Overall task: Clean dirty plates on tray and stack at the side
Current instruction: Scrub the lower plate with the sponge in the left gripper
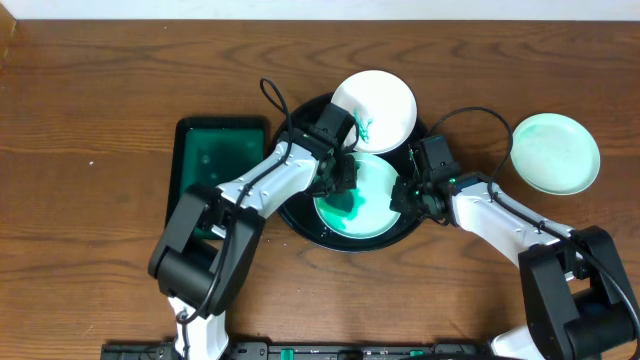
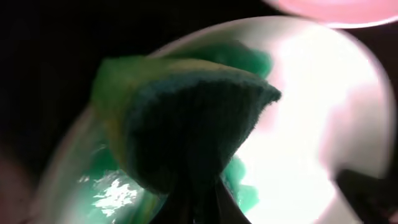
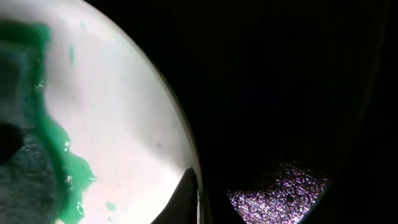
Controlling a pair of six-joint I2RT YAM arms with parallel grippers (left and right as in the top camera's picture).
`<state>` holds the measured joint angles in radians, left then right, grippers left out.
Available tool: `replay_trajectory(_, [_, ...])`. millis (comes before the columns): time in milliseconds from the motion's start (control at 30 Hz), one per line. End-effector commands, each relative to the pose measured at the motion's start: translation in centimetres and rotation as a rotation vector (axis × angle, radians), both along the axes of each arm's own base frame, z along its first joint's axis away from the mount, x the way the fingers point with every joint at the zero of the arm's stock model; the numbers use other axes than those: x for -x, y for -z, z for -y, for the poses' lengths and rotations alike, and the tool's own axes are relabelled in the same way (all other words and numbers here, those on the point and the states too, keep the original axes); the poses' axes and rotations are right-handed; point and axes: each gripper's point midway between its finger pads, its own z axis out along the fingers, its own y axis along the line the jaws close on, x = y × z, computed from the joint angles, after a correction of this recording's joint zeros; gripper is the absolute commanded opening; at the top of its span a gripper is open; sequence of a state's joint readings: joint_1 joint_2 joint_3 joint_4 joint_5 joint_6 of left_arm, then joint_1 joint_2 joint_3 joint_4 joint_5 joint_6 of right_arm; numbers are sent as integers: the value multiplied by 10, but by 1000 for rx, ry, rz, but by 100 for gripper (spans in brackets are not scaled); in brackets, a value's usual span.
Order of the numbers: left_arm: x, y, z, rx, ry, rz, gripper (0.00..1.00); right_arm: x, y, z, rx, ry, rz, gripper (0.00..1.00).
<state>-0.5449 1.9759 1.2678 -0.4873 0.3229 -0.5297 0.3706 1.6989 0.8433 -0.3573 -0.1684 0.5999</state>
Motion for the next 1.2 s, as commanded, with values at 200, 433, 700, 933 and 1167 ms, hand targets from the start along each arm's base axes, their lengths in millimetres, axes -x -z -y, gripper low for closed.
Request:
replay_trajectory(200, [65,15,82,289,191,-219,7,12,17,-3,-2,-5,-68,1])
replay_trajectory(433, [61,8,82,342,188,-235,7,15,18,-2,3,-5,-79,1])
replay_trajectory(700, [41,50,-32,-113,-26,-242,7,17,18,-1,6,-5,-87,1])
replay_trajectory(933, [30,56,-105,-353,-97,-226,7,17,18,-1,5,-5,-86,1])
replay_trajectory(1167, [9,52,-149,-577,-226,-109,7,17,18,-1,6,-5,-87,1])
